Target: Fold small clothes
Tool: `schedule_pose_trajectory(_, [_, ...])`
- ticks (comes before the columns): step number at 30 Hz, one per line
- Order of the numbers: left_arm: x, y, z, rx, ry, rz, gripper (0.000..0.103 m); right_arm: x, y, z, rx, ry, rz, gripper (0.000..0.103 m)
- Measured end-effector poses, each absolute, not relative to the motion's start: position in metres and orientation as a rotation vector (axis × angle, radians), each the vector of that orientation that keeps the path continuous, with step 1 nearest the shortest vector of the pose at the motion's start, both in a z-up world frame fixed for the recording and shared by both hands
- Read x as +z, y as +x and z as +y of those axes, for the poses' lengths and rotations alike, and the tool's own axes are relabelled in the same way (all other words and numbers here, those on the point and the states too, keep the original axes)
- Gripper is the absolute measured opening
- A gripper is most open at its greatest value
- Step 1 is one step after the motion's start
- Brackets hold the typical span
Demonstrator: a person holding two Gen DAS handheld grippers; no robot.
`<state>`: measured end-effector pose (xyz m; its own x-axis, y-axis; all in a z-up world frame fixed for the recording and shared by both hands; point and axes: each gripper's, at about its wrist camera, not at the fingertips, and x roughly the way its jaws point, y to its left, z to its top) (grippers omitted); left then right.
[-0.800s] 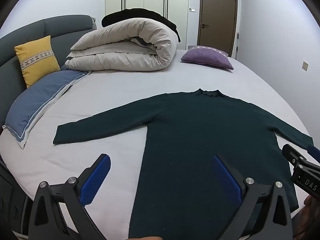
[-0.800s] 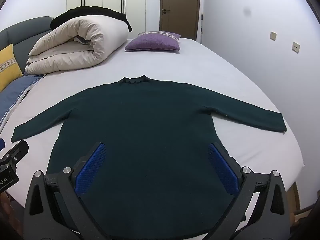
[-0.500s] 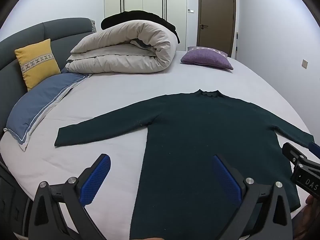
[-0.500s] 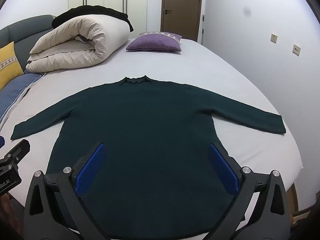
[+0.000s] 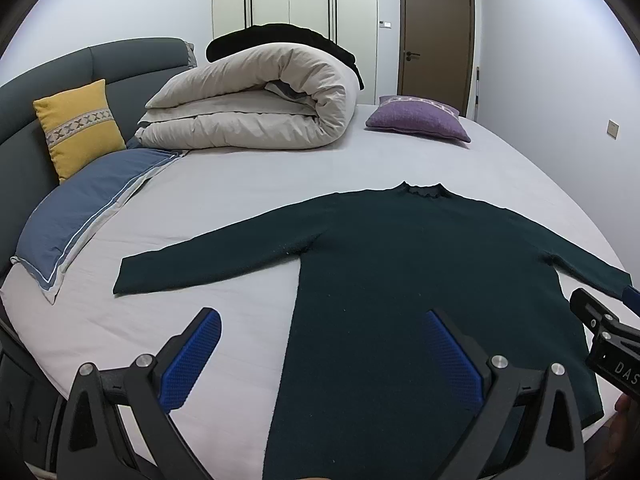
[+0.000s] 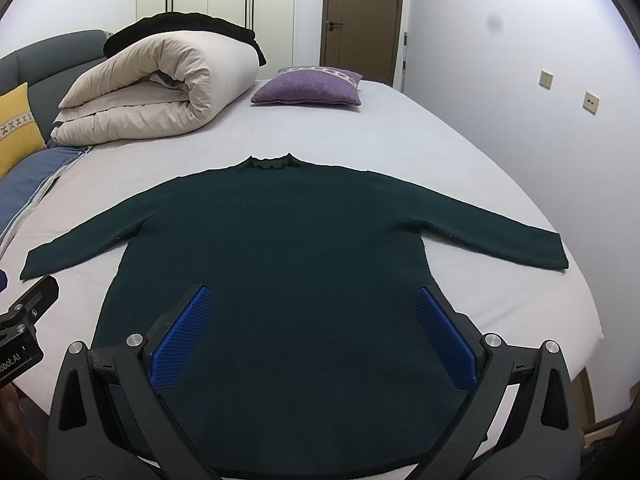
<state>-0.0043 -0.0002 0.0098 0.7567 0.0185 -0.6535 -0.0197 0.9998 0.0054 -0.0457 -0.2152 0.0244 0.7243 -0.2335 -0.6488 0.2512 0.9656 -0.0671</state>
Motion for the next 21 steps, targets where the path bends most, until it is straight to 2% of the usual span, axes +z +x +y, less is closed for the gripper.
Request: schedule_pose_trajectory(21, [0.0085,-0.0067,-0.001,0.024,0.0,0.707,0.103,0.0248,-0.0455,-0.2195,-0.267,0.022,0.715,0.103])
